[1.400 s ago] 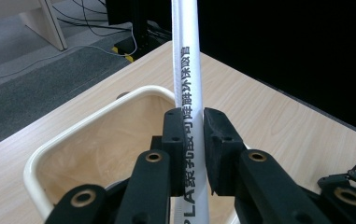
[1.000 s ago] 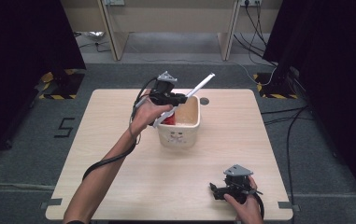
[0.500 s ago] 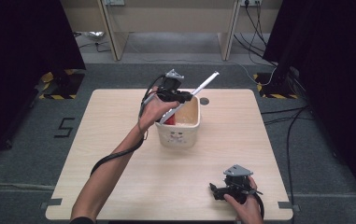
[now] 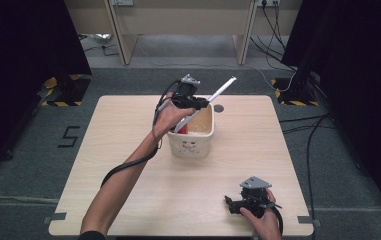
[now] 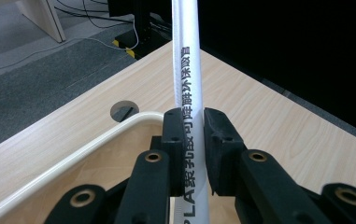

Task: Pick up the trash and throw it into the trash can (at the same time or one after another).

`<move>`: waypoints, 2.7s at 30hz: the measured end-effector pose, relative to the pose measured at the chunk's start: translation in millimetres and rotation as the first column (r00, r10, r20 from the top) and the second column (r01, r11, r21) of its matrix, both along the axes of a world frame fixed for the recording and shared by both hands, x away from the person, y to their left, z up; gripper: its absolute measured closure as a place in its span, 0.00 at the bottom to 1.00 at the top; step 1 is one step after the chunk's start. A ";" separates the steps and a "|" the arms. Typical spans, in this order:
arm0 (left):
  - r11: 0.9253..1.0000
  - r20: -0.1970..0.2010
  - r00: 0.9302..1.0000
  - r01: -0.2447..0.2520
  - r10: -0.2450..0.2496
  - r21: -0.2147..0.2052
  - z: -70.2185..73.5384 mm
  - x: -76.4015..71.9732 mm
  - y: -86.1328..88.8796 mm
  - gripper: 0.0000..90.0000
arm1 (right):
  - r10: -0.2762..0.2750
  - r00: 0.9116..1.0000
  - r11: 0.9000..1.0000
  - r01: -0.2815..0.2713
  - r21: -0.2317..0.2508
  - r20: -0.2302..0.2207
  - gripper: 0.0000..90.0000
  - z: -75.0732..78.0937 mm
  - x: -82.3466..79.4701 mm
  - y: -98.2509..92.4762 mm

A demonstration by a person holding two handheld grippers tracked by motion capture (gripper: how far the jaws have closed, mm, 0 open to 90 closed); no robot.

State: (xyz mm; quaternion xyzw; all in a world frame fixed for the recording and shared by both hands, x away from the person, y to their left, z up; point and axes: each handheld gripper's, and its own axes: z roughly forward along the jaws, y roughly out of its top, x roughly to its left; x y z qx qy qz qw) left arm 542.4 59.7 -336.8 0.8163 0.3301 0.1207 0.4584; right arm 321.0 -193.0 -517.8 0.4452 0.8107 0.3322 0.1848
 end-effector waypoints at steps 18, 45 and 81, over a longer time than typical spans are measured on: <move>1.000 0.013 1.000 0.013 -0.013 -0.005 2.3 2.0 -9.3 0.87 | -0.078 0.991 0.984 0.059 0.169 0.106 0.17 70.5 57.8 -17.2; 1.000 0.018 1.000 0.002 -0.002 0.008 -8.4 9.2 -12.6 0.87 | -0.178 0.974 0.937 0.125 0.326 0.137 0.22 155.9 186.2 14.8; 1.000 -0.012 1.000 -0.004 0.004 0.017 -3.5 2.5 -12.8 0.73 | -0.158 0.987 0.772 0.110 0.626 0.020 0.88 160.4 227.2 38.0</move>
